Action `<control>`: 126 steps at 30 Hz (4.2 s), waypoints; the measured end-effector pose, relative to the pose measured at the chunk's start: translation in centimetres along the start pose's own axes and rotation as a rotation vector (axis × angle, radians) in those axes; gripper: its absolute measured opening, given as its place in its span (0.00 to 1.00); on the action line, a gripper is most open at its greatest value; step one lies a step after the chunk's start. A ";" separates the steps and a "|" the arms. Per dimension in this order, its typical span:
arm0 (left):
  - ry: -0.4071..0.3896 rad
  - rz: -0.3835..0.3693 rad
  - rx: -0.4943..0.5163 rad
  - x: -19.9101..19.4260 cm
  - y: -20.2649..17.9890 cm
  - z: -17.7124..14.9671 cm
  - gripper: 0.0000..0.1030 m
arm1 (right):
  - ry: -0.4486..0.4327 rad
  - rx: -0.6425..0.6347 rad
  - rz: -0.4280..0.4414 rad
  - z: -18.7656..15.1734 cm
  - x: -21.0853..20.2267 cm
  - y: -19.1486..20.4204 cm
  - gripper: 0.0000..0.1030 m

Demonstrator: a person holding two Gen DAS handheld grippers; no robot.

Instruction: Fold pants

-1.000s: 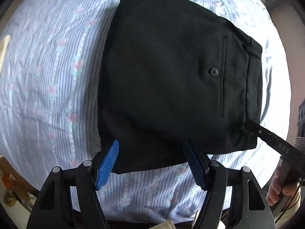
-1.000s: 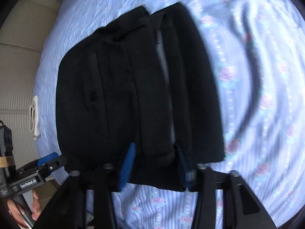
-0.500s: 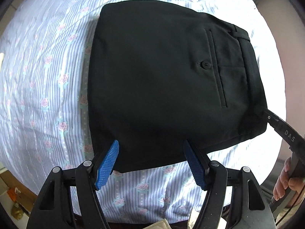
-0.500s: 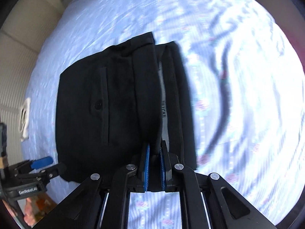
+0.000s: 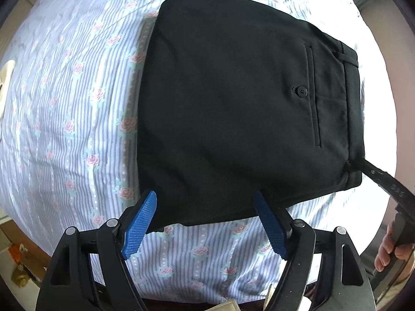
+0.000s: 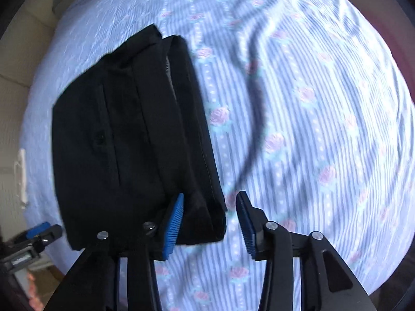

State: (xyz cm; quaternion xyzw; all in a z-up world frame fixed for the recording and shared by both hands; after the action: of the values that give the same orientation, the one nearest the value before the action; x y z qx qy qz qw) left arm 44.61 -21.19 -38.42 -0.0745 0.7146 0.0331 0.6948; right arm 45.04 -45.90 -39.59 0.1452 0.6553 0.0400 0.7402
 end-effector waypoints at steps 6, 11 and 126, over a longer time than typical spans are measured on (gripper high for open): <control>-0.042 -0.017 -0.017 -0.4 1.3 -2.5 0.81 | -0.104 0.000 0.040 -1.4 -3.6 -0.6 0.69; -0.044 0.039 0.036 -0.9 0.6 -4.0 0.81 | -0.110 0.024 0.130 -2.0 -1.9 -0.8 0.74; -0.140 -0.486 -0.017 -13.6 11.4 -6.8 0.14 | -0.192 -0.131 0.284 -11.2 -11.6 12.9 0.24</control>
State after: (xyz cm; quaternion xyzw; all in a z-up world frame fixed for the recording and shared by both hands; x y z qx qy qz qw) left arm 36.45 -10.19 -25.28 -0.2474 0.6256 -0.1241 0.7294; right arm 34.09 -34.62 -26.09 0.1906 0.5507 0.1727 0.7941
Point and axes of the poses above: each gripper's, at about its wrist camera, not at the fingertips, and x roughly the way its jaws point, y to its left, z to its top, the point moved 8 cm from there along x, roughly the way its jaws point, and after that the axes turned 4 degrees about -x, right-handed, at the moved point
